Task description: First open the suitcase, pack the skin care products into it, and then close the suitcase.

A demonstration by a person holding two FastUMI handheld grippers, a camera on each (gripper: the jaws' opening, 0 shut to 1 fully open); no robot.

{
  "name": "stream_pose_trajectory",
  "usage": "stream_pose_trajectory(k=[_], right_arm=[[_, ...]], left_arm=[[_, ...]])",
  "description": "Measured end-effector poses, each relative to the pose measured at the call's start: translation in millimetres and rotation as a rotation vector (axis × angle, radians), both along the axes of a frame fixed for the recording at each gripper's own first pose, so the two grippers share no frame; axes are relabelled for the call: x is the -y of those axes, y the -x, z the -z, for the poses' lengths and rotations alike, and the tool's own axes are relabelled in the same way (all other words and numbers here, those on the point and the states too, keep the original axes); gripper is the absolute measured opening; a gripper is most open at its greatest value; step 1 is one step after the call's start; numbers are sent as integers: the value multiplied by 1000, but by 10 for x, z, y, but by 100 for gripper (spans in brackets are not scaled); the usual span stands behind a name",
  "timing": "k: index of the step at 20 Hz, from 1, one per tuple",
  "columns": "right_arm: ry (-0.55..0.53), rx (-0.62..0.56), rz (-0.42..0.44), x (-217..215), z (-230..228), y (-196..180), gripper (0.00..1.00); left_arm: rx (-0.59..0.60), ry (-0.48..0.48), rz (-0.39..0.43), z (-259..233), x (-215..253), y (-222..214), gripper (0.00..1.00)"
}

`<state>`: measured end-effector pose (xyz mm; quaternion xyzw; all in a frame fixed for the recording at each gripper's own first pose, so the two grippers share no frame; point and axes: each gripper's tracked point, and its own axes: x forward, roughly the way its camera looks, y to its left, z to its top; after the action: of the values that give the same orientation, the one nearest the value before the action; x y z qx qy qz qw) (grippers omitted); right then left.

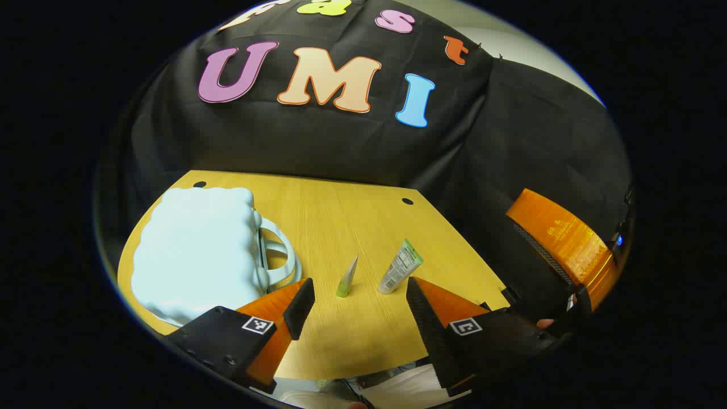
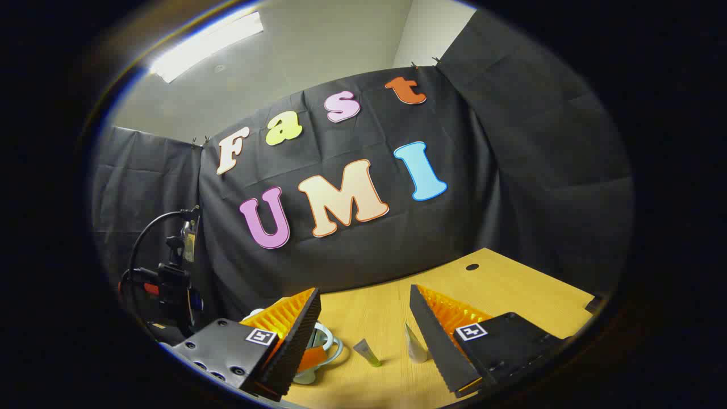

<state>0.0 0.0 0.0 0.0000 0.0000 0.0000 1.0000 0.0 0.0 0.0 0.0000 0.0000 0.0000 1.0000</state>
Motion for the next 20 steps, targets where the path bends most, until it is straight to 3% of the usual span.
stream_pose_trajectory(k=[5, 6, 12, 15, 20], right_arm=[[-3, -32, -15, -61, 92, -68, 94], [-2, -33, -19, -78, 97, -72, 98], [-9, -66, -39, -116, 179, -104, 98], [-18, -83, -38, -92, 215, -106, 98], [-24, -110, -17, 15, 265, -72, 98]], left_arm=[[-14, 50, -32, 12, -175, -19, 96], [-17, 69, -37, 22, -215, -27, 96], [-57, 183, -85, 31, -554, -83, 96], [-82, 146, -97, -94, -723, -159, 96], [-173, 106, -45, -331, -820, -417, 96]])
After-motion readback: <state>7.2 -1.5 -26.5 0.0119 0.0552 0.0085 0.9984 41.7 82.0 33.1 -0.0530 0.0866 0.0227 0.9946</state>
